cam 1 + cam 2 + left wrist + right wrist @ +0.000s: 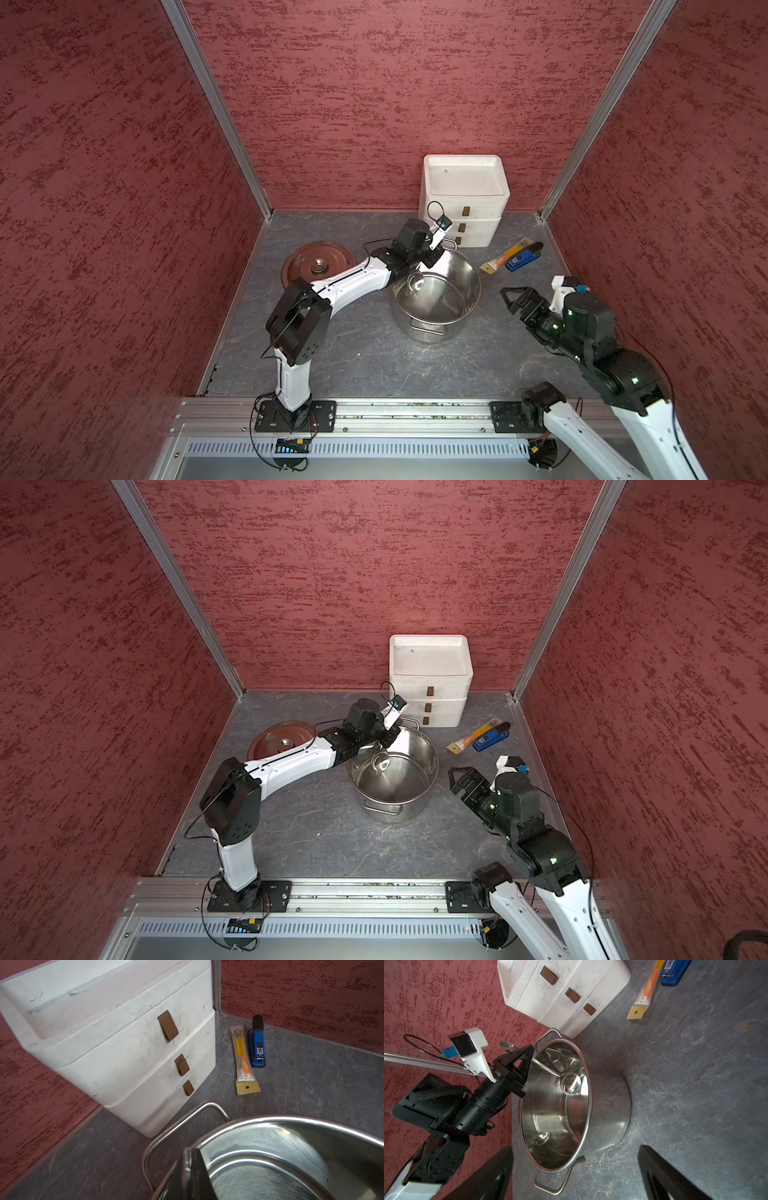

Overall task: Stir the soup with a spoon
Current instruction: Stir the soup in the pan with a stick.

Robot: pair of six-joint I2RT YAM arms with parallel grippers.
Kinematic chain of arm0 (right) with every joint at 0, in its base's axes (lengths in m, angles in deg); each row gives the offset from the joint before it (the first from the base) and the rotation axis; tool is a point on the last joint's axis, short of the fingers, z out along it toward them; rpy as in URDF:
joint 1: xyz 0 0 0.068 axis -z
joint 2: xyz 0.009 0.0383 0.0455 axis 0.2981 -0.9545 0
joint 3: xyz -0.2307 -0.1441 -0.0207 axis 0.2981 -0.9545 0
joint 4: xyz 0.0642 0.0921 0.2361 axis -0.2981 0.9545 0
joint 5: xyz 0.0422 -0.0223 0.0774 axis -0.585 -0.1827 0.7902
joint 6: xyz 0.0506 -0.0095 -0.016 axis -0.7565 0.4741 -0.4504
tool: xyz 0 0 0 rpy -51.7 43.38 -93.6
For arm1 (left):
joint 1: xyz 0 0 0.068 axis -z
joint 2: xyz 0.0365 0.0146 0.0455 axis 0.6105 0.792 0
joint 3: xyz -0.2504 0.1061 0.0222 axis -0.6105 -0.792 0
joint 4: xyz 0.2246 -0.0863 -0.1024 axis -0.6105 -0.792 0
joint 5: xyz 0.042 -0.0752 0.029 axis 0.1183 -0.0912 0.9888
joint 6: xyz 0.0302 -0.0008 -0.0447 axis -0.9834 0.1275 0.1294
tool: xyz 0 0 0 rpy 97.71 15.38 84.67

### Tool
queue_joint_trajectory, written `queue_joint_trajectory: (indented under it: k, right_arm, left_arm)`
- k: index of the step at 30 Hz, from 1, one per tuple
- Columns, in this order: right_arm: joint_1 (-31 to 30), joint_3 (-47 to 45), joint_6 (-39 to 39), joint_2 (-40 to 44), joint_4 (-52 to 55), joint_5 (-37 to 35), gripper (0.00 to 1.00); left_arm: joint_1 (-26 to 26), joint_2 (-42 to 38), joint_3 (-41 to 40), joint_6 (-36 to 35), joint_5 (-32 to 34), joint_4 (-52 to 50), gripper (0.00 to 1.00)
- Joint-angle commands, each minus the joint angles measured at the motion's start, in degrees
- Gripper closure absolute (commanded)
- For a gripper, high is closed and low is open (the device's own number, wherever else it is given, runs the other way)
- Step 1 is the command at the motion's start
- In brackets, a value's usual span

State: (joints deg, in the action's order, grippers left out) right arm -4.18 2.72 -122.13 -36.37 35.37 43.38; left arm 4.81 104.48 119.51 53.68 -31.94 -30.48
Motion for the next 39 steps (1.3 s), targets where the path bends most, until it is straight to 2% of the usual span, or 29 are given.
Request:
queue_joint_trajectory:
  k: [1, 7, 13, 22, 29, 34, 39]
  right_arm:
    - [-0.3, 1.8, -0.3, 0.2, 1.0, -1.6, 0.02]
    - [-0.3, 1.5, -0.4, 0.1, 0.9, -1.6, 0.02]
    - [-0.2, 1.1, -0.3, 0.1, 0.5, -1.4, 0.02]
    - [-0.3, -0.8, -1.1, 1.8, 0.3, -1.2, 0.02]
    - [-0.3, -1.5, -1.2, 1.3, -0.7, -0.6, 0.01]
    - [-0.3, -1.8, -1.2, 0.1, -2.1, 0.2, 0.01]
    - [-0.3, -1.8, -1.0, -1.3, -3.5, 1.0, 0.01]
  left_arm:
    - [2.2, 2.6, 4.8, -0.1, -2.6, 2.0, 1.00]
    - [6.2, 7.1, 10.7, 0.7, -4.5, 2.1, 1.00]
    - [10.5, 6.6, 10.3, 1.1, -5.5, 1.4, 1.00]
    - [15.6, -5.4, -4.7, 4.5, -2.7, 2.8, 1.00]
    - [16.9, -17.5, -17.1, 8.7, 2.4, 0.0, 1.00]
    - [15.3, -24.1, -22.6, 8.3, 6.9, -3.9, 1.00]
    - [10.4, -27.3, -25.1, 7.8, 8.4, -5.3, 1.00]
